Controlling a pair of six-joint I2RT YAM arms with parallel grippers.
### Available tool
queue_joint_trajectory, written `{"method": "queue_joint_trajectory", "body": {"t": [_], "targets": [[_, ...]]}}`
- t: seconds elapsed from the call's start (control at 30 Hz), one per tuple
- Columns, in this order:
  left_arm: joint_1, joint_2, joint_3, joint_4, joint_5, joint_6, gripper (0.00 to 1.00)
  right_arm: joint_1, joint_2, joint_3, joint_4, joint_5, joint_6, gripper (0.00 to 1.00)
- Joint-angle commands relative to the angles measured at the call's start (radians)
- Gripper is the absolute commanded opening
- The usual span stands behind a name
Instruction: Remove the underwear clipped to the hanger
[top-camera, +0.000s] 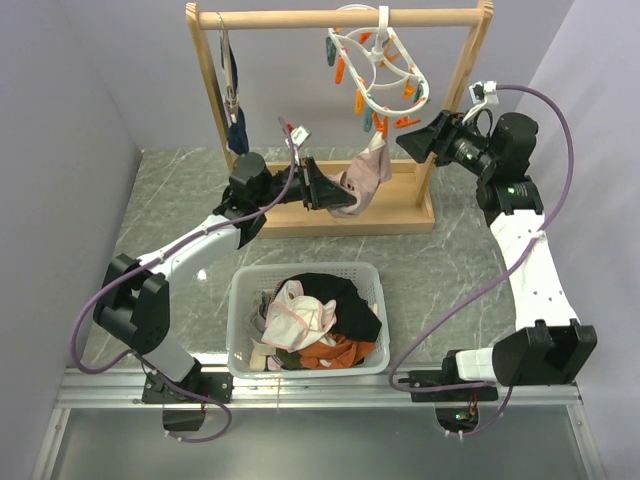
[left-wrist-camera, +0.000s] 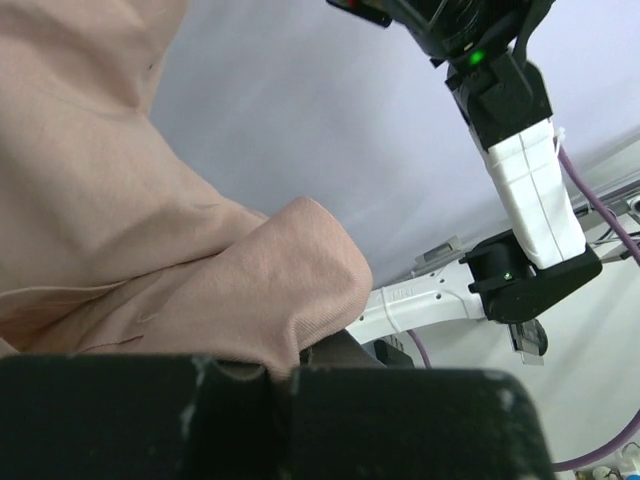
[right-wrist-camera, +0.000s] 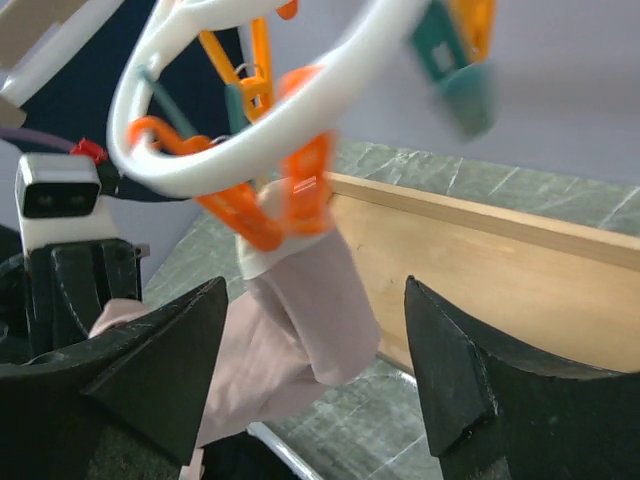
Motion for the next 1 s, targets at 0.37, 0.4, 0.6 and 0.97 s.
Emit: {"method": "queue_joint_trajectory", "body": {"t": [0.37,0.4,0.6,0.97], "targets": [[-0.085,-0.024,0.146,-0.156,-0.088,0.149,0.01,0.240,-0.190,-0.062,0.020,0.514,-0.202,0.77],[-0.090,-0.024,0.151,-0.165,-0.099,0.161,0.01,0.275,-0.188,-0.064,0.022,0.650,-0.204,0.77],[-0.113,-0.031,0.182,-0.207,-0.136,0.177,0.01,0.323,-0.171,-0.045,-0.009,0.917,-0.222,0.70],[-0.157,-0.007,0.295,-0.399,-0.286,0.289,0.01,0.343,-0.164,-0.070,0.001,0.828,-0.251,0.74]]}}
